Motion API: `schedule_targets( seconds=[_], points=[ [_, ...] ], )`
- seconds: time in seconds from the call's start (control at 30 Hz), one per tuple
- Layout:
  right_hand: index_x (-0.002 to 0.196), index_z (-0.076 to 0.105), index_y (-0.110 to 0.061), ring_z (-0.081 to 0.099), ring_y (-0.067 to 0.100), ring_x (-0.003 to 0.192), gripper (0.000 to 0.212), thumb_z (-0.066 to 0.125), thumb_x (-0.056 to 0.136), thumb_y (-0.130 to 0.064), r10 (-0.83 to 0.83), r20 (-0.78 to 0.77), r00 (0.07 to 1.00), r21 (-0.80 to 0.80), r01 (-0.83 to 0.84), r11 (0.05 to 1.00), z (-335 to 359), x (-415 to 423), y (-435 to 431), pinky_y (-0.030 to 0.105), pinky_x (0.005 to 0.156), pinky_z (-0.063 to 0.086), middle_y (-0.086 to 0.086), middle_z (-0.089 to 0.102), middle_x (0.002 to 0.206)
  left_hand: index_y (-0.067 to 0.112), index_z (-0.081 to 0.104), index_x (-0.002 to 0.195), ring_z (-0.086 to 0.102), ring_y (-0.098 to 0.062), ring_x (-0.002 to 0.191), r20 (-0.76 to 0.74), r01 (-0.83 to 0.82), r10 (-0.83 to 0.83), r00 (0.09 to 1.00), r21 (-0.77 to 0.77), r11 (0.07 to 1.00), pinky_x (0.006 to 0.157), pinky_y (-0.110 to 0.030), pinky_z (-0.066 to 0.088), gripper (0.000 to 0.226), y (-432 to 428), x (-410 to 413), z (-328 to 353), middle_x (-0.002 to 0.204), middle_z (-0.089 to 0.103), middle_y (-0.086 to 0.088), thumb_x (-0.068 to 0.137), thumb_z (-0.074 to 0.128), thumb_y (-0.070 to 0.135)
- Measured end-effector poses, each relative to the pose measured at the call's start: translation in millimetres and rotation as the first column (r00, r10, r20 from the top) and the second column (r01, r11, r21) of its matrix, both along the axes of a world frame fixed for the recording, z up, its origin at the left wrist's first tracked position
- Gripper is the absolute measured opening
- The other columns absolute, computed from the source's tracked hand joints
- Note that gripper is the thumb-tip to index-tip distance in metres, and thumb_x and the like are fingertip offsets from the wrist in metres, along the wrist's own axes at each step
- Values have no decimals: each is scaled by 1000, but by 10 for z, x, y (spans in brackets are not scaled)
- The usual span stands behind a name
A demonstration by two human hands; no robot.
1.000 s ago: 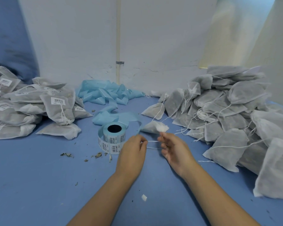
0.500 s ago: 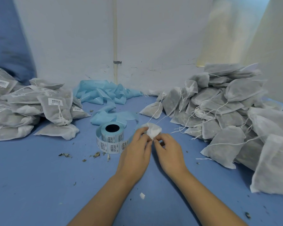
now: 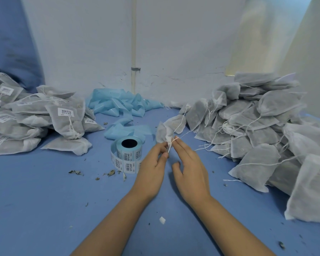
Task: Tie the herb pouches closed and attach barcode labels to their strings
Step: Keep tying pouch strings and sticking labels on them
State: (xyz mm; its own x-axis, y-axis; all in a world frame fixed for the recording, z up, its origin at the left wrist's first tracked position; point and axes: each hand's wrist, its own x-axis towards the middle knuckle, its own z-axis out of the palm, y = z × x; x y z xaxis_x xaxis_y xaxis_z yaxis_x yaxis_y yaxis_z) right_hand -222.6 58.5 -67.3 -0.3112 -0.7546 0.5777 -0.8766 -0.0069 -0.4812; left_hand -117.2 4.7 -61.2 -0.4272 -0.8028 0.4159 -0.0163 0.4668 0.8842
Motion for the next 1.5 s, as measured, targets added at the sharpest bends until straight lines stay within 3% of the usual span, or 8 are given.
schedule_targets(
  seconds=[0.2, 0.4, 0.63, 0.87, 1.03, 1.2, 1.33, 1.5],
  points=[
    [122, 66, -18, 54, 11, 106, 39, 48, 87, -15, 29, 1, 1000, -196, -28, 980, -8, 18, 9, 11, 88, 33, -13, 60, 128, 6, 54, 93, 54, -20, 87, 157, 25, -6, 988, -120, 993, 80, -31, 42, 12, 7, -21, -40, 92, 60, -8, 98, 44, 9],
    [101, 70, -35, 57, 3, 89, 34, 61, 88, -4, 96, 382, 919, -281, 17, 960, -6, -42, -7, 16, 76, 43, -25, 66, 86, 12, 52, 84, 54, -15, 76, 133, 42, -46, 990, 27, 999, 74, -36, 43, 13, -2, -12, -40, 79, 61, -3, 96, 47, 13],
    [77, 73, -35, 63, -5, 75, 24, 73, 81, -11, 162, 692, 704, -289, 64, 955, 56, -55, -21, 7, 69, 43, -18, 73, 82, 18, 48, 88, 65, -16, 69, 66, 22, -27, 997, 83, 996, 66, -31, 45, 16, -19, -22, -67, 81, 65, 0, 101, 39, 21],
    [74, 75, -36, 60, 7, 90, 17, 76, 79, -20, 168, 595, 786, -193, -63, 979, 61, -21, -19, 9, 70, 41, -21, 72, 80, 25, 44, 91, 61, -14, 51, -21, -87, 89, 996, 79, 993, 55, -18, 42, 13, -47, 8, -80, 70, 63, -10, 102, 37, 27],
    [75, 74, -36, 53, 6, 88, 15, 74, 80, -22, 122, 407, 905, -132, -74, 989, 28, 7, -19, 14, 75, 40, -19, 70, 79, 19, 50, 93, 56, -12, 46, 15, -106, 106, 994, -21, 994, 54, -14, 42, 11, -26, 4, -75, 54, 58, 6, 100, 44, 25],
    [70, 67, -28, 55, 7, 84, 17, 73, 79, -15, 76, 458, 886, -111, -27, 993, 19, 28, -18, 11, 71, 39, -16, 65, 78, 17, 53, 91, 56, -13, 45, -31, -4, 6, 999, 45, 999, 53, -15, 44, 10, 35, -4, -55, 55, 63, -2, 99, 47, 19],
    [69, 62, -13, 60, 11, 70, 15, 70, 78, -5, 144, 712, 687, -147, -54, 988, 34, 96, -48, 20, 64, 47, 3, 64, 81, 11, 56, 91, 68, -9, 79, -155, 52, -30, 987, 141, 989, 68, -14, 50, 10, 9, -14, -37, 89, 71, 1, 97, 49, 8],
    [67, 61, -12, 62, 20, 84, 19, 63, 82, -2, 201, 874, 442, -176, -97, 980, 72, 67, -60, 33, 85, 49, 20, 64, 95, 12, 56, 89, 67, -5, 75, -189, 80, -53, 980, 142, 987, 70, -17, 52, 13, -1, -31, -40, 85, 69, 2, 97, 49, 6]
  ],
)
